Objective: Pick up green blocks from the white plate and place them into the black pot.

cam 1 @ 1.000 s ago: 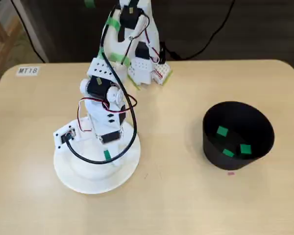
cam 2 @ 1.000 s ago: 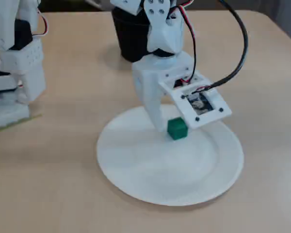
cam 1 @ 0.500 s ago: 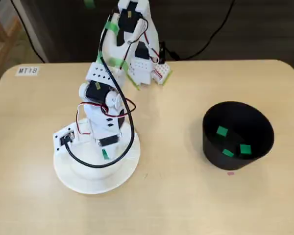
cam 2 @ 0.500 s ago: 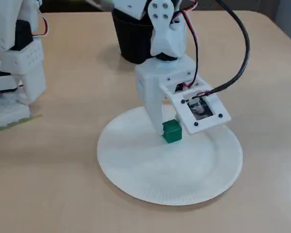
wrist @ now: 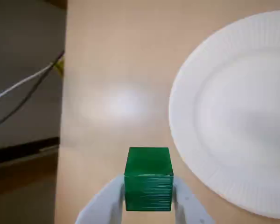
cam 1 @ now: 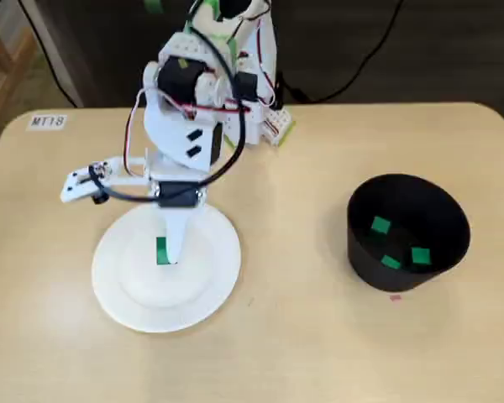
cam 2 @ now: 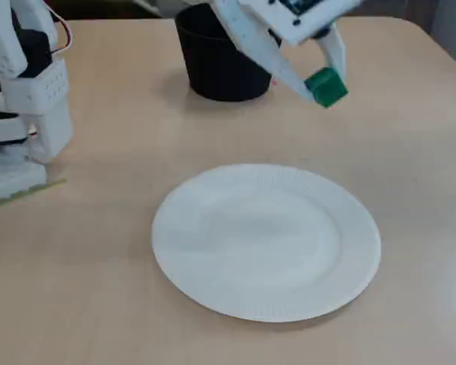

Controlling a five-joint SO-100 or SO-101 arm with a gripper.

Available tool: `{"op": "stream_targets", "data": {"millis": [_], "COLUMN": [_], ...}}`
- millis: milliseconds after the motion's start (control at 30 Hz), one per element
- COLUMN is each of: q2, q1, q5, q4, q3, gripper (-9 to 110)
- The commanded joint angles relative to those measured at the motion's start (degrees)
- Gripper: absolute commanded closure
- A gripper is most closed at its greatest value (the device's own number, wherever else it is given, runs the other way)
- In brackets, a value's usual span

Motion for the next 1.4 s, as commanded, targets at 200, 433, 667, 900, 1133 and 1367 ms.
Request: {"op": "stream_targets", "data": {"millis": [200,433,667,900,1133,1367], "q2": [35.95,32.26,23.38,16.35,15.47,23.03], "q1": [-19.78,-45.09,-56.51,-57.74,-55.63,-50.71], "q5": [18.02,22.59,22.41,21.18,17.75,18.11], "q4": [-12.83,-17.58,-21.18,-23.47,-23.55,-22.32], "q3": [27.16,28.83,28.56,28.74,28.74,28.13], "gripper": [104,104,104,104,60,85]}}
